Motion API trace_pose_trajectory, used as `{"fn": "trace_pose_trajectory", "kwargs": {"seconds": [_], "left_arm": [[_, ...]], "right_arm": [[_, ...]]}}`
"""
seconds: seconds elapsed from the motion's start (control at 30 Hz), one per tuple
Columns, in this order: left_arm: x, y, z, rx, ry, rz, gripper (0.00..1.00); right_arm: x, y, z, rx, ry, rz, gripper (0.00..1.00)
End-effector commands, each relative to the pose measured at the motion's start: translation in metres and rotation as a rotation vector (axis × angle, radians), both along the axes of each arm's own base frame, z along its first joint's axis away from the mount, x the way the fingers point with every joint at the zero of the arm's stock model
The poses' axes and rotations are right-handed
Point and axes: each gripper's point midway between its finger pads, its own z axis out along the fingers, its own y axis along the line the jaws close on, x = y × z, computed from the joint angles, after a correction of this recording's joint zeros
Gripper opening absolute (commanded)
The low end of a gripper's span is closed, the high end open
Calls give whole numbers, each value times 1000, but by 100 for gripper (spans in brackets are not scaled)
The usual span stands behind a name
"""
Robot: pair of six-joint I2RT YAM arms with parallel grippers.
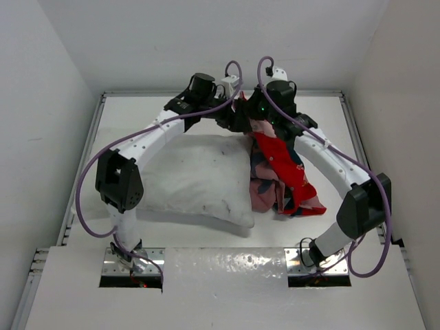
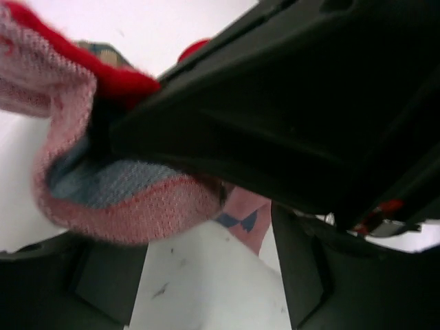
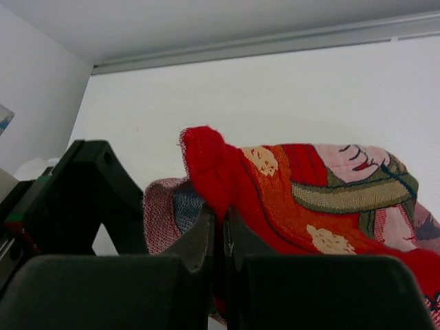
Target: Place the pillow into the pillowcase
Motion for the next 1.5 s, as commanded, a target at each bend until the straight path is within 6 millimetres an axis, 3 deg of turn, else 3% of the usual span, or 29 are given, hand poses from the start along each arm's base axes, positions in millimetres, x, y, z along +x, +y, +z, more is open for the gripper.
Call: {"fn": "trace_pose_trajectory", "kwargs": {"seconds": [0.0, 0.1, 0.2, 0.23, 0.27, 0.33, 0.47, 0.53, 0.6, 0.7, 0.73, 0.8, 0.87, 0.9, 0.93, 0.97, 1.07, 1.17, 1.2, 1.27, 1.3, 1.47], "left_arm": [[24, -8, 51, -139, -56, 73, 65], [28, -12, 53, -153, -59, 68, 58], [33, -15, 51, -155, -64, 73, 44], [37, -14, 49, -147, -66, 85, 24], [38, -14, 47, -140, -70, 91, 13], [42, -12, 46, -131, -77, 110, 0], [42, -10, 44, -121, -80, 104, 0], [51, 5, 30, -28, -96, 167, 0], [70, 32, 10, 85, -125, 274, 0], [94, 81, -14, 266, -196, 407, 0], [98, 88, -17, 319, -244, 404, 0], [100, 84, -6, 311, -281, 382, 0], [95, 66, 13, 271, -321, 335, 0], [92, 58, 17, 257, -328, 308, 0], [87, 50, 18, 255, -332, 273, 0], [81, 40, 26, 237, -347, 239, 0], [67, 28, 25, 222, -327, 179, 0], [56, 22, 18, 213, -291, 128, 0], [53, 20, 16, 214, -280, 120, 0], [49, 17, 11, 211, -260, 103, 0], [48, 17, 10, 209, -252, 100, 0], [46, 16, 9, 207, -248, 93, 0]], "right_arm": [[-2, 9, 40, 70, -109, -5, 0], [-5, 11, 38, 65, -108, -1, 0], [-8, 13, 37, 66, -109, 10, 0], [-9, 14, 38, 67, -112, 12, 0], [-8, 13, 37, 65, -111, 9, 0], [-9, 12, 39, 64, -117, 12, 0], [-12, 12, 39, 43, -114, 25, 0], [-12, -6, 44, -18, -128, -23, 0], [-12, -33, 51, -106, -150, -77, 0], [-13, -92, 74, -143, -192, -178, 0], [-12, -113, 78, -165, -203, -221, 0], [-14, -126, 75, -279, -212, -216, 0], [-9, -118, 53, -403, -177, -102, 0], [-6, -114, 43, -440, -155, -56, 7], [-5, -113, 34, -476, -127, -20, 25], [-1, -117, 20, -533, -72, -8, 54], [-1, -115, 10, -560, -31, 34, 69], [-13, -89, -2, -473, -52, 162, 79], [-23, -84, -15, -447, -37, 191, 80], [-25, -74, -16, -376, -72, 188, 81], [-33, -74, -30, -370, -52, 183, 81], [-27, -79, -57, -305, 13, 78, 82]]}}
